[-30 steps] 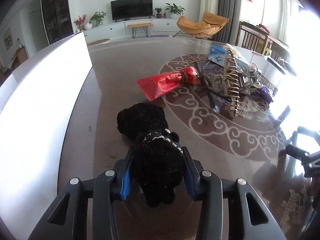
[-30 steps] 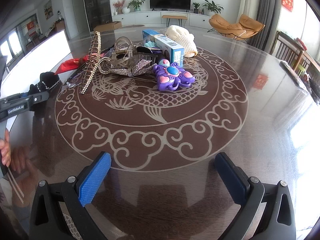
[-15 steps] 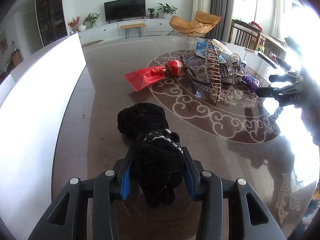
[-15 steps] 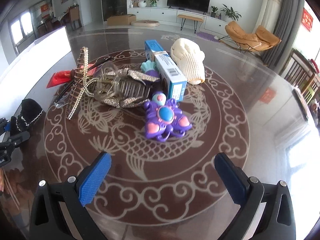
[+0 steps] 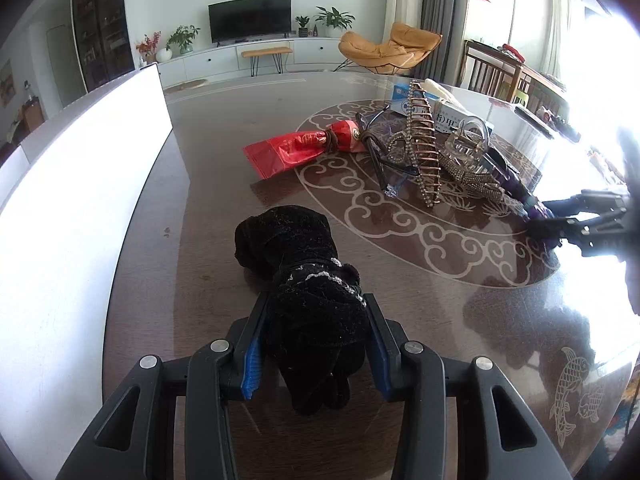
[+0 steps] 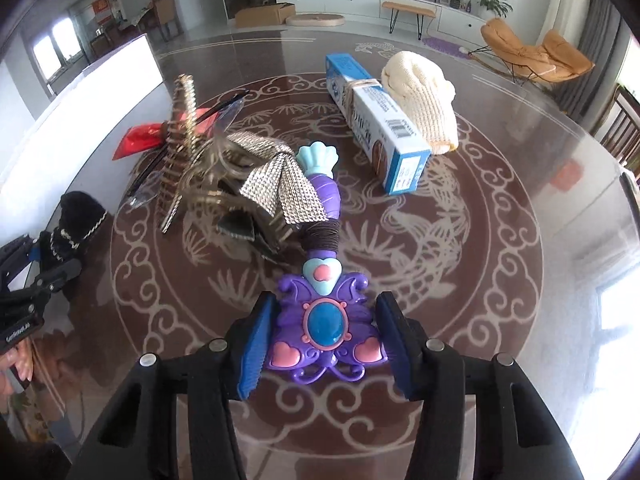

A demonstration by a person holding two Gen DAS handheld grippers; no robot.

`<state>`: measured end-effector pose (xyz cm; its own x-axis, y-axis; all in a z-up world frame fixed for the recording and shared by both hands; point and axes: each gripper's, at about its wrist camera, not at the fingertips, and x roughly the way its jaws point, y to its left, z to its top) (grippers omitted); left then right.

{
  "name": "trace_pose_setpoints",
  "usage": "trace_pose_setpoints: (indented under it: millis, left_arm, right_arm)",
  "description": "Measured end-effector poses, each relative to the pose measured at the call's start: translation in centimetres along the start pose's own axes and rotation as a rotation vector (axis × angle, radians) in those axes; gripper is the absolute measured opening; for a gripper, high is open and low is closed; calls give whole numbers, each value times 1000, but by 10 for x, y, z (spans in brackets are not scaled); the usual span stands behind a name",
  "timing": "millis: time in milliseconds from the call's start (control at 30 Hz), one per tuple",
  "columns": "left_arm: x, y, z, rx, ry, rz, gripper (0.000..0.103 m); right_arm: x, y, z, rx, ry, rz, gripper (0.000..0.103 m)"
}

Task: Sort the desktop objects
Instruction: 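Grasp the purple toy with the right gripper while the left holds the gloves, then carry gloves and purple toy into the white bin and release both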

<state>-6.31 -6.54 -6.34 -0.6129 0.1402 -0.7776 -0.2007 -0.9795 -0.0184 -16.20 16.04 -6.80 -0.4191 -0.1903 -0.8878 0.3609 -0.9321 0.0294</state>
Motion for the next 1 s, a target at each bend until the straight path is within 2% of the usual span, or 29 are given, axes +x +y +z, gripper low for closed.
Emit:
trace_pose_setpoints:
  millis: [133,233,267,300,333,367,400,567,600,633,667,700,733,867,1000]
  left_arm:
    - [-1,-2,0,1,0,1,43]
    - [-9,-4,-9,14,4,-19,44]
    - [-12,-5,-12,24,10,-19,46]
    - [-14,-5,-15,31,21,-26,59]
    - [-15,-4,-17,31,38,-37,83]
    - [-17,-3,-20,26,45,-43,91]
    - [-20,-1,-22,22,34,-41,95]
    - [-21,6,-14,6,41,-25,95]
    - [-17,6,-12,11,52,-27,95]
    - [-13,4,-10,19,60,-18,90]
    - [-13,3,-9,27,58,-3,78]
    - [-12,2,-8,30,60,-7,44]
    - [-14,3,-7,22,63,-17,34]
    - [-56,8,-3,-36,-44,-51,34]
    - [-118,22,4,-94,-156,-74,34]
  right_arm:
    - [-31,31,-64,2,-3,22,53]
    - [-47,43,-93,7,8,46,56]
    - [-49,42,-94,8,21,59,59]
    - [-49,43,-95,4,35,68,66]
    - [-50,43,-93,-9,42,65,69]
    - [-49,43,-87,-28,43,53,70]
    - [-49,44,-82,-48,45,40,70]
    - [-34,42,-52,-69,82,70,70]
    - [-30,43,-49,-69,89,83,65]
    - [-27,45,-47,-68,102,83,50]
    - [-28,47,-46,-73,97,52,34]
    - [-30,47,-47,-68,100,47,22]
    - [-33,46,-48,-44,104,66,22]
    - [-68,46,-57,-8,26,74,22]
    - [-125,67,-43,-41,-100,115,22]
